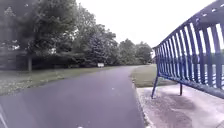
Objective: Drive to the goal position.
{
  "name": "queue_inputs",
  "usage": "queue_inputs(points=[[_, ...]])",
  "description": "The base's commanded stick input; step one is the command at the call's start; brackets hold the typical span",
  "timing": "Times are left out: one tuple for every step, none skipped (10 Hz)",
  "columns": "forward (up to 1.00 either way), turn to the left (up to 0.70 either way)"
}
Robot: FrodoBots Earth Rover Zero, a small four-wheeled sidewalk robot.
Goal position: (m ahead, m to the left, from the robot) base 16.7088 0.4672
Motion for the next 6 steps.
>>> queue_inputs(points=[[0.70, 0.00], [0.70, 0.00], [0.70, 0.00], [0.70, 0.00], [0.70, 0.00], [0.70, 0.00]])
